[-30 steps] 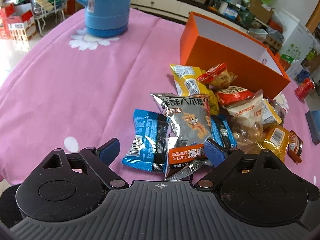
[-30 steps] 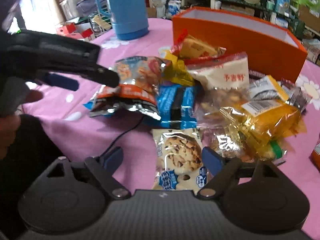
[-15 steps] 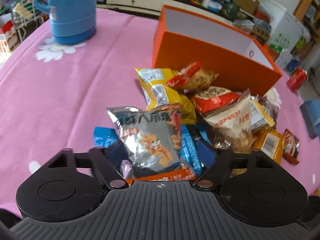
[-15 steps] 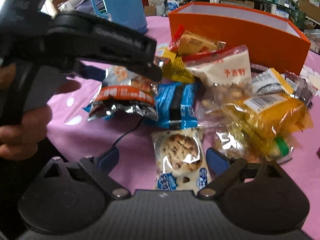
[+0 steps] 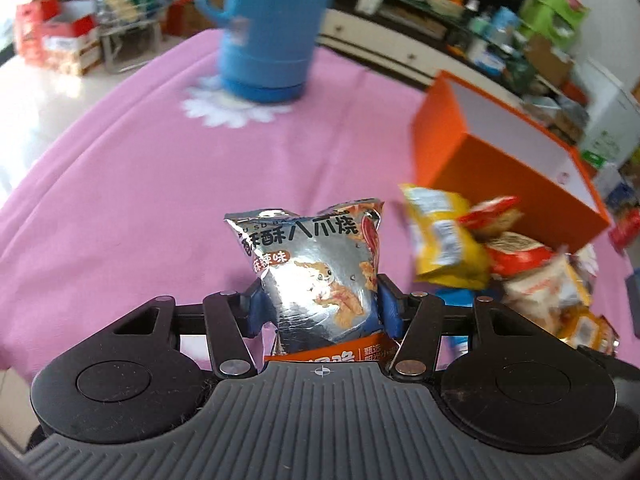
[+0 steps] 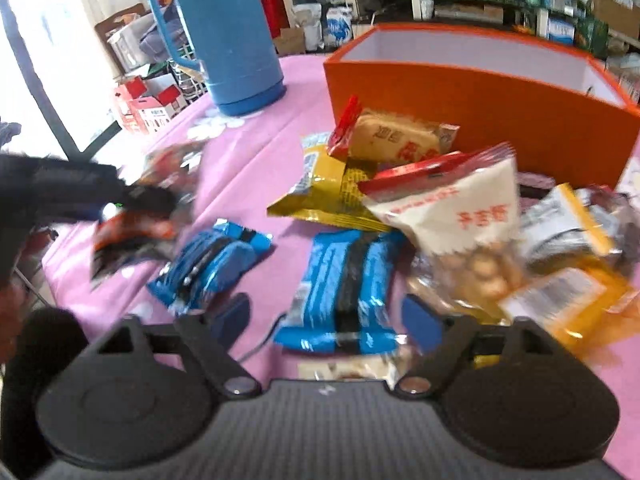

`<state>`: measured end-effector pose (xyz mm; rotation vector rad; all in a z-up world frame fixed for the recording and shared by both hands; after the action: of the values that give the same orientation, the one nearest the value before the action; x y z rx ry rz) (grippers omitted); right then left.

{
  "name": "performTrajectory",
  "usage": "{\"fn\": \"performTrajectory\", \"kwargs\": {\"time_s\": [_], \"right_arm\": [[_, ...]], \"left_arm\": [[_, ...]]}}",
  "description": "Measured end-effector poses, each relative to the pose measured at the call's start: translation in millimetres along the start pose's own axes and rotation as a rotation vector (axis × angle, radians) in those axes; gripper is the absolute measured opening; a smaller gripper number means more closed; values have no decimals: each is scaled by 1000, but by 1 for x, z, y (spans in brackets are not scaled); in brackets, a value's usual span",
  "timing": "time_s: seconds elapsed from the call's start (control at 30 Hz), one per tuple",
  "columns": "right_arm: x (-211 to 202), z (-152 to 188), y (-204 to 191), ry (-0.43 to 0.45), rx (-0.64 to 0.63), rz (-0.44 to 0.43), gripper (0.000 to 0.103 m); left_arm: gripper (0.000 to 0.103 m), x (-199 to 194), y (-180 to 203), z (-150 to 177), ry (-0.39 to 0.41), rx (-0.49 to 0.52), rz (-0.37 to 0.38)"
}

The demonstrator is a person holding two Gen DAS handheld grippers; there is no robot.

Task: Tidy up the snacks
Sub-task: 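Grasp the silver chip bag with the left tool while the right tool grasps a blue cookie pack, then carry both packs into the orange box and open both tools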

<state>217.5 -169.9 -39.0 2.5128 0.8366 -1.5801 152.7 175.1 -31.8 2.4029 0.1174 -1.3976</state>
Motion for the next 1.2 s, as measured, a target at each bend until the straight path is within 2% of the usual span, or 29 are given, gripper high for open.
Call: {"fn": "performTrajectory", "kwargs": {"time_s": [0.07,0.13,0.23,0.3,0.4,0.43,0.5,0.63,0.7,0.83,1.0,1.1,1.2], "right_arm": [[11,-5,3,-13,48,4,64],[19,-7,3,-15,54,21,67],[28,-12,-11,-31,-14,85,78],[31,-8,-18,-20,-52,124,77],[30,-2,-23,-4,-119,157,56],[27,-3,-22,-15,-115,139,53],[16,-2,-18,-20,-60,58,53],[-22,-1,-12,23,-3,-17,53],[-43,-3,-4,58,48,-65,53],[-78,-38,19,176,91,-44,53],[-90,-107,78,294,78,95,53],[-70,-146,116,298,94,138,53],[-32,-172,151,248,120,139,53]], "left_arm": [[29,3,-10,3,-11,-20,9],[29,6,-13,6,-19,-23,24],[30,13,-10,6,-34,-14,40],[30,13,-8,10,-31,-6,48],[29,10,-9,12,-29,-6,59],[29,8,-11,12,-26,-15,65],[29,3,-12,10,-14,-23,77],[29,-11,-4,5,15,-3,76],[29,-18,6,-3,26,7,104],[29,-22,42,-35,45,49,187],[29,-10,109,-104,116,155,225],[29,15,150,-142,116,207,243],[29,51,184,-167,82,253,222]]}}
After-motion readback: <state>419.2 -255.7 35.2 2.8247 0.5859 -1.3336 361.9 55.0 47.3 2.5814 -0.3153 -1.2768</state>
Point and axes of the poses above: each gripper's, at about its wrist camera, not at the fingertips, and x roughly the way its jaws point, y to its right, z to its underside, the point moved 4 cm from there along x, roughly the way its jaws point, and after that the axes turned 9 degrees about -y, right-handed, at the moved point
